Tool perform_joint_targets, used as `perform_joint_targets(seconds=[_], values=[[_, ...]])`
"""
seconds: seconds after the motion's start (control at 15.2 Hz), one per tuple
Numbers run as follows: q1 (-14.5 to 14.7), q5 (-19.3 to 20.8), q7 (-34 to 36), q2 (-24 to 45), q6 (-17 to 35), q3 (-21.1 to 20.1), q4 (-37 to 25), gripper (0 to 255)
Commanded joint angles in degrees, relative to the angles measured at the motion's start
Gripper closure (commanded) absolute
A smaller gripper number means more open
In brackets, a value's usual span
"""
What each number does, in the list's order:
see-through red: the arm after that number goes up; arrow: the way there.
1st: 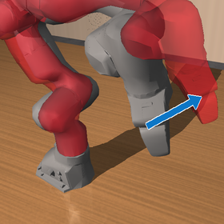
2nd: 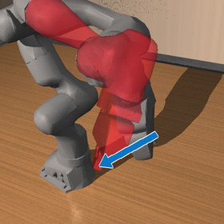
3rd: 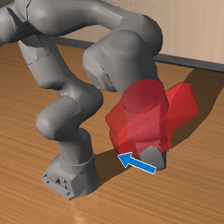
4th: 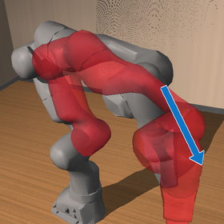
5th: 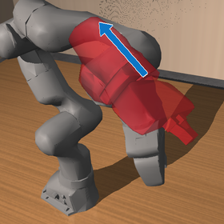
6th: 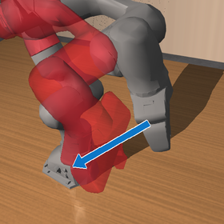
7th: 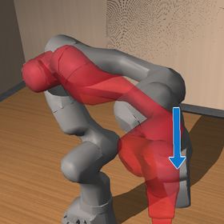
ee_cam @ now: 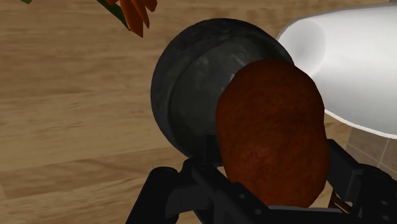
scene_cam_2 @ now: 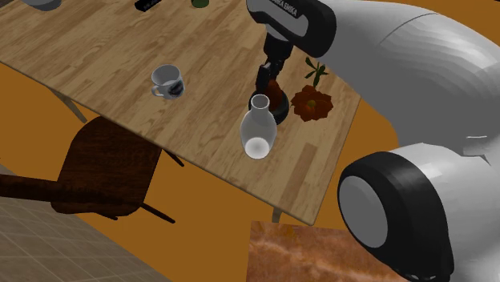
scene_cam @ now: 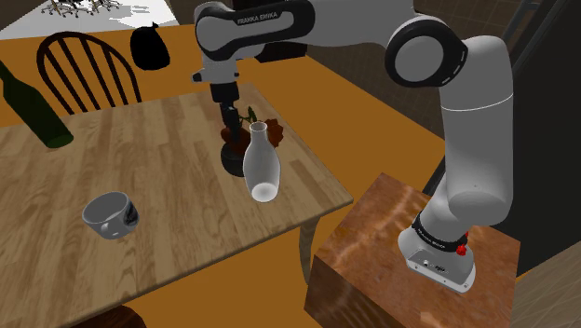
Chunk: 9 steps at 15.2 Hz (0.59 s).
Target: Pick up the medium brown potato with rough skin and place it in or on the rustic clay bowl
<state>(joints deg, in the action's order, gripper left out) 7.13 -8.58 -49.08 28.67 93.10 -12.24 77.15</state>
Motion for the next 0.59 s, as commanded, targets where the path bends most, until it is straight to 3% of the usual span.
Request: perform_joint_targets(seconds=[0.0,0.46,0.53], values=[[-0.03,0.02,-0.2,0.15,0.81,0.04,0.65,255],[-0.03,0.03,-0.2,0.16,0.8,0.04,0.63,255],[-0.03,0.03,-0.2,0.16,0.8,0.04,0.63,0]])
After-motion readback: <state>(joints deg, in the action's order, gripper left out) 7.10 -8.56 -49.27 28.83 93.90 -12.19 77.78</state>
